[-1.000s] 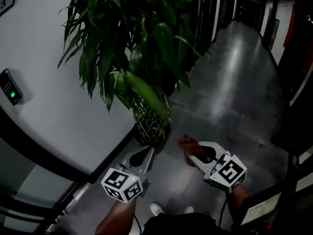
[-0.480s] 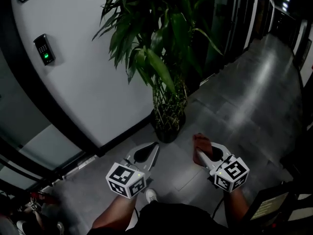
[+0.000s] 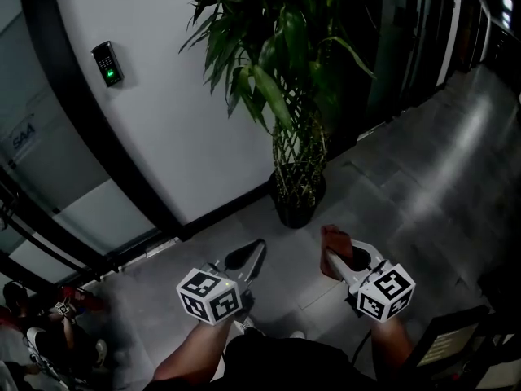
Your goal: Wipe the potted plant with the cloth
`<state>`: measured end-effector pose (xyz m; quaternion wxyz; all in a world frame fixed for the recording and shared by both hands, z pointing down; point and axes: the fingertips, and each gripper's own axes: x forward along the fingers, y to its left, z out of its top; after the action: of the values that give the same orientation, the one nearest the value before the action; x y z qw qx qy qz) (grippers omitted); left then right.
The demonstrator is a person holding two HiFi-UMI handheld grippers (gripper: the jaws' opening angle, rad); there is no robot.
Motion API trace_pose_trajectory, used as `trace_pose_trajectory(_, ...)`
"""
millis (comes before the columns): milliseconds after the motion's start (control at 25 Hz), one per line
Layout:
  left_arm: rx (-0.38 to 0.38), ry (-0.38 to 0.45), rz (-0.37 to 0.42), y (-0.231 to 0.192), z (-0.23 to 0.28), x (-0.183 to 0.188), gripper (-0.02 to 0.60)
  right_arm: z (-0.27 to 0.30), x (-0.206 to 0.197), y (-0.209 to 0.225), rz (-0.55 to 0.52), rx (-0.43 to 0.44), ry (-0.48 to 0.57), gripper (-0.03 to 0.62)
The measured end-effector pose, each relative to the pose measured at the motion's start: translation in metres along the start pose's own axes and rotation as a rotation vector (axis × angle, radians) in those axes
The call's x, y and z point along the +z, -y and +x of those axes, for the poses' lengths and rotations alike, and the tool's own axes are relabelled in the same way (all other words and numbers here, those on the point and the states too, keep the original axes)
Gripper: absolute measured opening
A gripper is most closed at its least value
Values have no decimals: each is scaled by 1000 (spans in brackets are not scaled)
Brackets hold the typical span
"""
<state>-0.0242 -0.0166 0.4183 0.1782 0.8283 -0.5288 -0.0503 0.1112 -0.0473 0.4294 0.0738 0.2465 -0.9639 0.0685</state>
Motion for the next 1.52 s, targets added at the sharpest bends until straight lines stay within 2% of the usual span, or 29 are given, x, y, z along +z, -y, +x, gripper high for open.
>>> trace_pose_trajectory(160,43,-1,137,11,-5,7,18,-13,2,-2,4,-6,22,64)
trace_pose_trajectory(280,27,-18,207,21,-6,2,18,-18,-4,-2,10,-25,26,64)
trace_pose_trajectory(520,-26,-64,144,14,0,-14,18,-21,-18,-6,31,-68,13,64)
trace_pose_trajectory(920,-54,-58,197,-30,-24,18,18,6,-17,-28,52,-192,30,64)
trace_pose_trajectory(1160,-115,-35,183,-47,-36,26,18,22,-1,-63,19,-229,45,64)
trace_pose_trajectory(1520,-157,-50,160,-68,-50,24,18,28,-14,-92,26,-290,-10,64)
